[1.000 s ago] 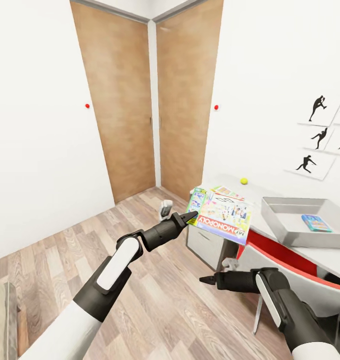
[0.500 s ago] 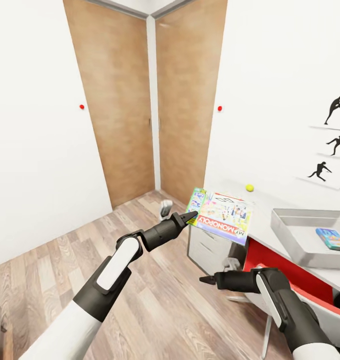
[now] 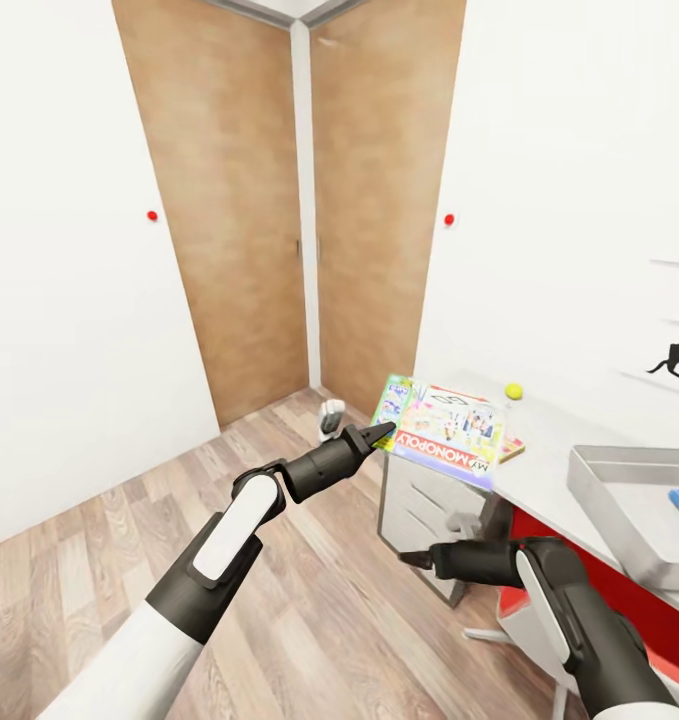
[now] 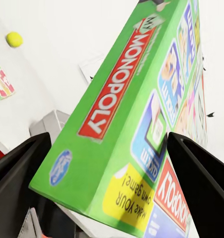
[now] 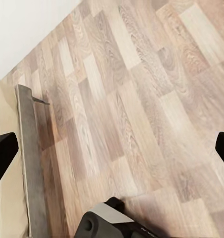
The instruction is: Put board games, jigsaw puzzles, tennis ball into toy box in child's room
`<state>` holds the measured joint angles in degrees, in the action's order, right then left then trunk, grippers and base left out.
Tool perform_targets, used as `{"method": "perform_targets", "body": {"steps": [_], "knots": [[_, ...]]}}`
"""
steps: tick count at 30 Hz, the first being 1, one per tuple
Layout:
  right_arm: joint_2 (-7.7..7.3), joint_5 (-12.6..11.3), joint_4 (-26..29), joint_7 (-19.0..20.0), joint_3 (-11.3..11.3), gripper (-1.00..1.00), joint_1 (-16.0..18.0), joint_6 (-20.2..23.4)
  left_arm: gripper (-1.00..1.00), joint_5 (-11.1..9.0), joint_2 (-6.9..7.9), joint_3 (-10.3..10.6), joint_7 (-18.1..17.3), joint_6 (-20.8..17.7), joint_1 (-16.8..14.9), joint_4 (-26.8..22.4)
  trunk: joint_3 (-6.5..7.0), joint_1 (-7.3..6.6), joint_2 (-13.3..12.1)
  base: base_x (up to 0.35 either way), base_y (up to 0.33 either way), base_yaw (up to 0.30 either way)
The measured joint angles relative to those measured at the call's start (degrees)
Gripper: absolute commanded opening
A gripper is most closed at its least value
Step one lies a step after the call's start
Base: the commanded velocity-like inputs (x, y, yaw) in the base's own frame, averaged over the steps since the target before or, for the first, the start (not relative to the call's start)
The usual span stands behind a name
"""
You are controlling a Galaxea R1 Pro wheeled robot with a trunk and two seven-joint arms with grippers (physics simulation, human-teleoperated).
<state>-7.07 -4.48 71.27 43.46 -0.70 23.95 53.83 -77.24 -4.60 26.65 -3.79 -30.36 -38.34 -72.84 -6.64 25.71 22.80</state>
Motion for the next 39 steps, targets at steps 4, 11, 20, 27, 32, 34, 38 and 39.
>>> {"method": "perform_targets", "body": {"steps": [4, 11, 20, 27, 32, 34, 38, 39], "knots": [[-0.6, -0.03, 5.29, 0.06, -0.34, 1.0, -2.56, 0.13, -1.0, -0.07, 0.04, -0.09, -0.16, -0.01, 0.03, -0.47, 0.0, 0.0, 0.0, 0.327, 0.128, 0.0], [-1.08, -0.02, 16.02, 0.1, -2.79, 1.0, -7.56, 3.94, -1.0, -0.02, 0.11, -0.18, -0.16, -0.09, 0.06, -1.37, 0.0, 0.0, 0.0, 0.315, 0.167, -0.066], [-1.18, -0.06, 18.33, 0.14, -3.53, 1.0, -8.4, 5.47, -1.0, -0.05, 0.12, -0.23, -0.2, -0.17, 0.07, -1.49, 0.0, 0.01, 0.0, 0.295, 0.219, -0.059], [-1.29, -0.09, 20.07, 0.23, -5.15, 1.0, -8.58, 5.68, -1.0, -0.05, 0.13, -0.19, -0.39, -0.14, 0.07, -1.51, 0.0, 0.02, -0.01, 0.242, 0.2, -0.099], [-1.64, -0.27, 20.64, 0.48, -8.98, 1.0, -8.62, 5.68, -1.0, -0.29, 0.13, -0.16, -0.6, -0.13, 0.1, -2.07, 0.01, 0.03, 0.0, 0.071, 0.059, -0.24], [-2.16, -0.3, 20.7, 1.3, -10.44, 1.0, -8.62, 5.67, -1.0, -0.25, 0.13, -0.16, -0.64, -0.15, 0.12, -2.27, 0.01, 0.03, -0.01, 0.022, 0.019, -0.273], [-3.42, -0.35, 20.78, 4.49, -12.45, 1.0, -8.62, 5.68, -1.0, -0.25, 0.13, -0.16, -0.67, -0.16, 0.14, -2.46, 0.01, 0.03, -0.01, 0.015, 0.012, -0.278], [-3.9, -0.37, 20.81, 5.97, -12.99, 1.0, -8.62, 5.68, -1.0, -0.25, 0.13, -0.15, -0.67, -0.16, 0.14, -2.48, 0.01, 0.03, -0.01, 0.008, 0.007, -0.282]]}}
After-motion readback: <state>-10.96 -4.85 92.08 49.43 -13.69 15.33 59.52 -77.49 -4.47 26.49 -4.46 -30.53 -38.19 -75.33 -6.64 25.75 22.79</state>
